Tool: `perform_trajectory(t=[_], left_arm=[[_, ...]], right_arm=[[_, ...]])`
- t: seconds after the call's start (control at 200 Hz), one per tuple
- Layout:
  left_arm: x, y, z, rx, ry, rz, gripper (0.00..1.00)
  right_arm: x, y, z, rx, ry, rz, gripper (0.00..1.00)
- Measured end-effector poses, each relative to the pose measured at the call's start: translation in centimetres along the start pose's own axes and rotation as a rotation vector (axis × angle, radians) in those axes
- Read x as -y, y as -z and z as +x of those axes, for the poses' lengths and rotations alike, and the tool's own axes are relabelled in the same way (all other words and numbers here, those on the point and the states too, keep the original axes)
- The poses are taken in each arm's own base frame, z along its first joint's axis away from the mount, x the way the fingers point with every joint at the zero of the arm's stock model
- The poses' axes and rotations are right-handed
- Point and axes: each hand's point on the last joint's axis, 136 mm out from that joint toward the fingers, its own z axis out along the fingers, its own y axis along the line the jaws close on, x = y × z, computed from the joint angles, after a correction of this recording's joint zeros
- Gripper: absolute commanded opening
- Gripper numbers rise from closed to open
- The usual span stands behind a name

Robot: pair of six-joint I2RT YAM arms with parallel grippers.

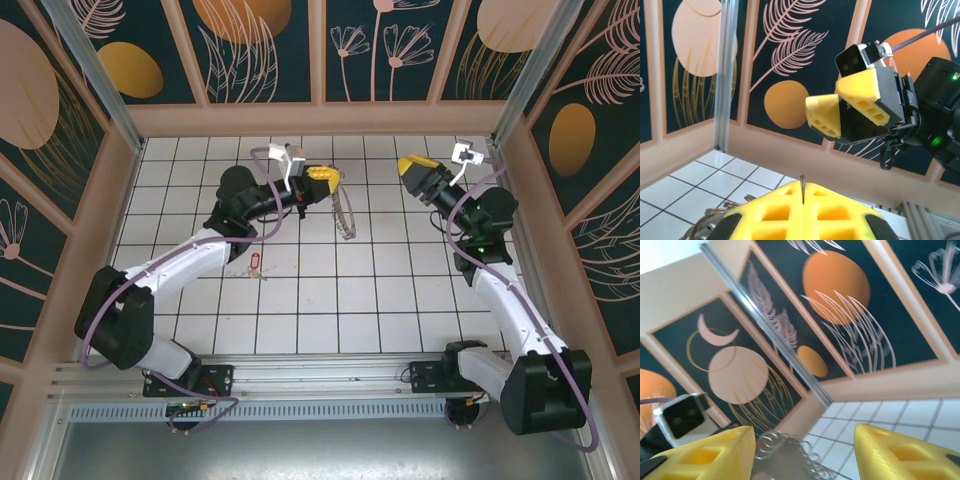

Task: Put the keys on the keyring

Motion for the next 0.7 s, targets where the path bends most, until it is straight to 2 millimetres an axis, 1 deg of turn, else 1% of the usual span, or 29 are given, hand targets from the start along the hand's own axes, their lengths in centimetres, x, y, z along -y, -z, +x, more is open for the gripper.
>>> perform_trajectory(t=[0.13, 0.28, 0.375, 0.505, 0.701], left_arm=[[0.1, 1.2, 0.4, 0.034, -0.074, -0.035, 0.0], [0.3, 2.2, -0.6, 0.096, -0.173, -0.072, 0.0], [0.5, 2.7, -1.2, 0.134, -0.227, -0.083, 0.0], [0.7, 3.0, -1.5, 0.163, -0.267, -0.086, 0.0], [1.7, 3.2, -2.5, 0.21, -0.306, -0.051, 0.0]], right_arm=[[3.2, 0.7, 2.6, -0.051, -0.071, 0.097, 0.55], [5.2, 1.3, 5.2, -0.098, -0.128, 0.151, 0.55], [6.3, 1.6, 6.4, -0.118, -0.154, 0.177, 0.55], [7.5, 1.9, 7.8, -0.142, -0.185, 0.204, 0.55], [8.1, 1.9, 8.4, -0.153, -0.198, 0.215, 0.55]])
